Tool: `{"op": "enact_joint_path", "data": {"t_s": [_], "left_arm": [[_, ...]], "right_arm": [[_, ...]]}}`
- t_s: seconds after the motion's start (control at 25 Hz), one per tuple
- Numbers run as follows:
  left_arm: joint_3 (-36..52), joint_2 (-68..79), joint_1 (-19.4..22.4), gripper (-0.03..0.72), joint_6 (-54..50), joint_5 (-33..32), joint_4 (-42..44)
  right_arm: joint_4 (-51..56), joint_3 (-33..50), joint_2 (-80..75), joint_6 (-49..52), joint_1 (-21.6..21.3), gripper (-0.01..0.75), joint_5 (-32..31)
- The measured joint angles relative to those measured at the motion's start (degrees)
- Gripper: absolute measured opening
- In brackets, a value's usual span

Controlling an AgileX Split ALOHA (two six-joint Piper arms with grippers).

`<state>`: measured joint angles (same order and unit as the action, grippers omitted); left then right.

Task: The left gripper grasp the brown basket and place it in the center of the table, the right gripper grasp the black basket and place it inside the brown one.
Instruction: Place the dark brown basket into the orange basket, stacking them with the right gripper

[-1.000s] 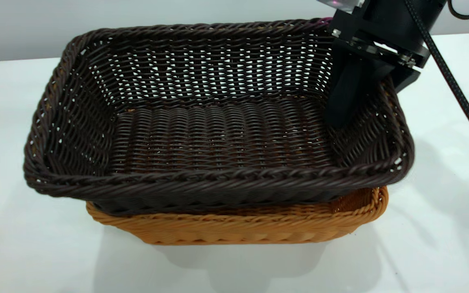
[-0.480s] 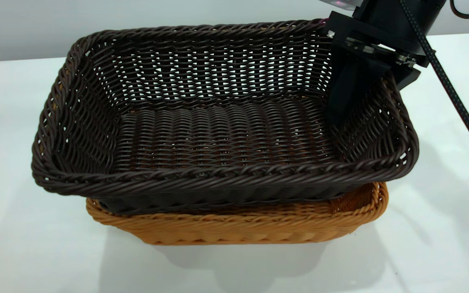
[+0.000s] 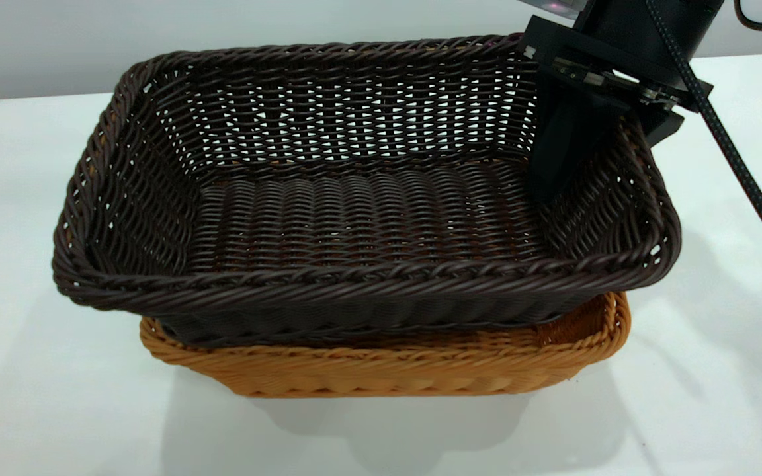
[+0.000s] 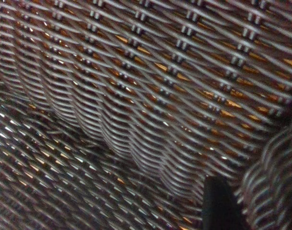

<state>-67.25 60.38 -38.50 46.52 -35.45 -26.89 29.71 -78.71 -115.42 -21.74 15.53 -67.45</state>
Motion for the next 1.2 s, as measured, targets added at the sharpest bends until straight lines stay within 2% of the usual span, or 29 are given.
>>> {"op": "enact_joint_path", "data": {"t_s": [0.4, 0.68, 1.2], "left_arm": [[0.00, 0.00, 0.00, 0.524, 0.26, 0.00, 0.00], [0.00, 0.00, 0.00, 0.524, 0.26, 0.00, 0.00], [0.00, 0.00, 0.00, 0.524, 0.26, 0.10, 0.00]], "right_arm": [[0.18, 0.00, 0.00, 1.45, 0.00, 0.298, -2.62], [3.84, 0.00, 0.00, 1.67, 0.00, 0.298, -2.44], [2.77, 0.00, 0.00, -0.57, 0.00, 0.298, -2.43]]}}
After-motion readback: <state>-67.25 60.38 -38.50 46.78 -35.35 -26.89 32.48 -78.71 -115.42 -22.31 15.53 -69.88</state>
